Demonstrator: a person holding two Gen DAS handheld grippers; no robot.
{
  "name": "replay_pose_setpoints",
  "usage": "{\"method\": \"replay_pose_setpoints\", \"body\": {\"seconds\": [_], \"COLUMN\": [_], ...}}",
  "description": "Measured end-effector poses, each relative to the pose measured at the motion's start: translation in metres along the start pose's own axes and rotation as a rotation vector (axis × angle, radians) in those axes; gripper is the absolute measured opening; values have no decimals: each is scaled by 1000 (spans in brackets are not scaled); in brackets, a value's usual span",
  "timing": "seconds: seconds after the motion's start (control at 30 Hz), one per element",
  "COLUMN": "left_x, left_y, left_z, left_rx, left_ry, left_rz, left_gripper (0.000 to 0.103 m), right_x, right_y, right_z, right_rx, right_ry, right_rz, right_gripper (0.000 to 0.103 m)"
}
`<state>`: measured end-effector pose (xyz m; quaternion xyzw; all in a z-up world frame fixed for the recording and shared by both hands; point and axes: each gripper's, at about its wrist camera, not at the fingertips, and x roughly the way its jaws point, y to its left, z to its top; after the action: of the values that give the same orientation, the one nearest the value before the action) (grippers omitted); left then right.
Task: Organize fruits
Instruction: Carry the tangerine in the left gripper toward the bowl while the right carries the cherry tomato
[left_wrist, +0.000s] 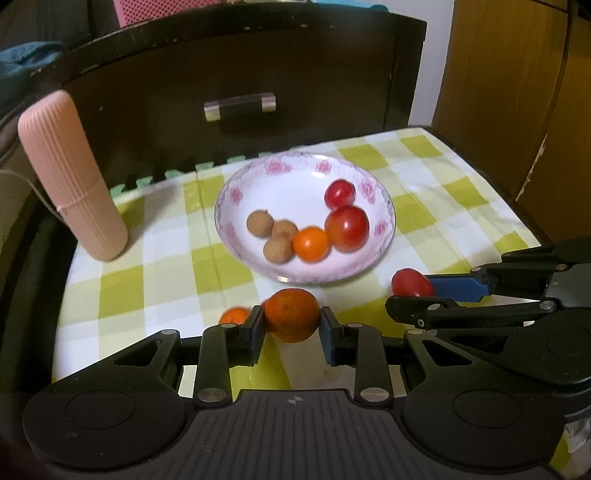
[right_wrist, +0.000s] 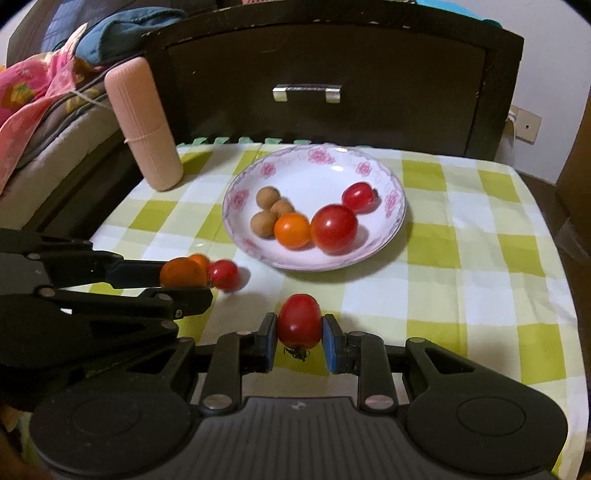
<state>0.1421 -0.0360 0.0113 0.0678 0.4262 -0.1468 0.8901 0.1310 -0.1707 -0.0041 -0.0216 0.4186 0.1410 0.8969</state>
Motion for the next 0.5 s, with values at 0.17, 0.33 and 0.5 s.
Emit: {"method": "replay_pose_setpoints", "body": {"seconds": [0.17,0.33,0.5], "left_x": [4,13,24], "left_y": [3,4,5], "left_z": [13,25,35], "left_rx": [-1,7,9], "left_ry": [-18,-29,-35], "left_rz": [10,20,27], "left_gripper": [37,37,37], "right_x": [1,8,17], "right_y": [-5,-10,-18], "right_z": [12,26,38], "right_rx": [10,6,15], "right_ry": [-22,-41,-49], "right_rz": [-8,-15,-21], "right_gripper": [25,25,25]}}
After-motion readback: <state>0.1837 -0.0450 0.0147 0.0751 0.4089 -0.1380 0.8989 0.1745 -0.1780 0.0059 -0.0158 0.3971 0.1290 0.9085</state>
